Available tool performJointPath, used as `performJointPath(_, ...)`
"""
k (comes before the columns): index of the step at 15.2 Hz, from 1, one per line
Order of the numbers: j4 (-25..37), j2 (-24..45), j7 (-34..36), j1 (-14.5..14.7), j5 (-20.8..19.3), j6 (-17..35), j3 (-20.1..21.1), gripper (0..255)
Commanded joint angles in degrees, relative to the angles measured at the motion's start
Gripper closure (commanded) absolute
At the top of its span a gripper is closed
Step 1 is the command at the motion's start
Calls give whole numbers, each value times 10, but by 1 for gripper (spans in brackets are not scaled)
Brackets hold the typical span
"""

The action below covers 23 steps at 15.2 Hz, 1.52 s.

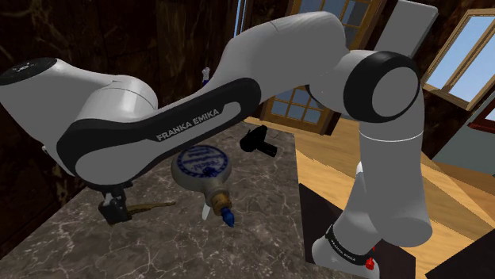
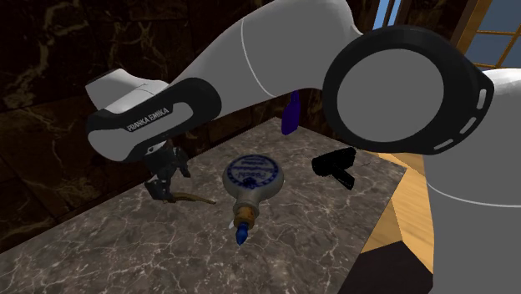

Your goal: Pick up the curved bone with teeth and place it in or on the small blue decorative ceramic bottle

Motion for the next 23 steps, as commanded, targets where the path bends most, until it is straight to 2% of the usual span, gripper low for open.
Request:
performJointPath(1,-1,1,1,0,0,2,0,0)
performJointPath(6,-1,1,1,0,0,2,0,0)
performJointPath(7,-1,1,1,0,0,2,0,255)
performJointPath(16,-1,1,1,0,0,2,0,255)
performJointPath(17,-1,1,1,0,0,2,0,0)
performJointPath(20,-78,-76,127,3,19,28,-6,0)
performJointPath(23,-94,-71,130,1,15,49,-9,0)
